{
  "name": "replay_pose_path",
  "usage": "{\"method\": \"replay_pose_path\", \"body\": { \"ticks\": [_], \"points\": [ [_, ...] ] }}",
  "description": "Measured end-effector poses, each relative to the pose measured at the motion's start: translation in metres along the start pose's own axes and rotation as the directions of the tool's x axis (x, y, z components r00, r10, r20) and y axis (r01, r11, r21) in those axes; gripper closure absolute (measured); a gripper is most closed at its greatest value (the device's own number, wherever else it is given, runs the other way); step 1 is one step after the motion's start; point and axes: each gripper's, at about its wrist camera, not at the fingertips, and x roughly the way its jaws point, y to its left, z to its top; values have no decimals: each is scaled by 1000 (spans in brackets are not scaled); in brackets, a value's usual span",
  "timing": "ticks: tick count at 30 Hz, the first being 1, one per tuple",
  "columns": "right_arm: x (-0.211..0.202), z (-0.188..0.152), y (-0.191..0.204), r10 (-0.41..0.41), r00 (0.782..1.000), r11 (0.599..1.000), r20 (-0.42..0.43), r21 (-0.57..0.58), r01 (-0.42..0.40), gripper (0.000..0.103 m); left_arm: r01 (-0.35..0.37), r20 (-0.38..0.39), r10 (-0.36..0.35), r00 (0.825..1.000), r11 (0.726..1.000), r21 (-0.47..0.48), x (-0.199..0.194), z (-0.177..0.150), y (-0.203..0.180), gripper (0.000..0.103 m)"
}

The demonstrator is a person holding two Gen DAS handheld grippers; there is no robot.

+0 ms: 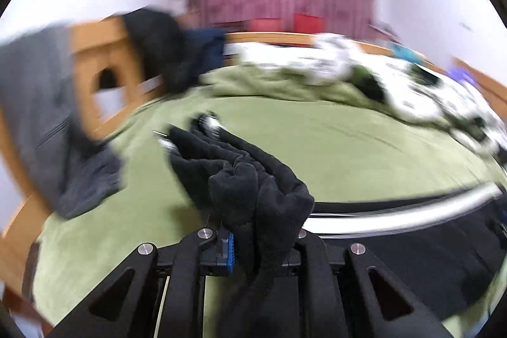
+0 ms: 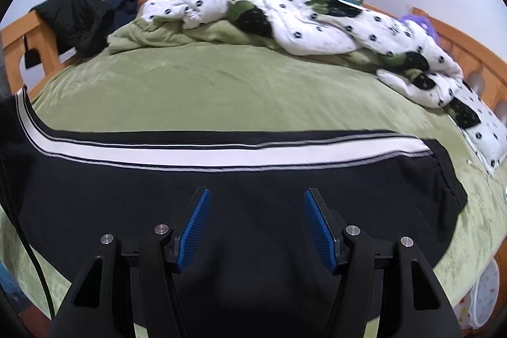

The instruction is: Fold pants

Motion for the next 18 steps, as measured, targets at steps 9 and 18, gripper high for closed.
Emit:
{"method": "replay_pose_path", "body": {
  "ticks": [9,18],
  "points": [
    [-15,-6,-77,8,999,982,36,190,-14,43,312,-210,-284,936,942,119,21,-93,-194,89],
    [-6,-3,-76,120,993,965,15,232,-120,43,325,-267,-272,925,928,182,7,-120,-213,61]
  ]
}}
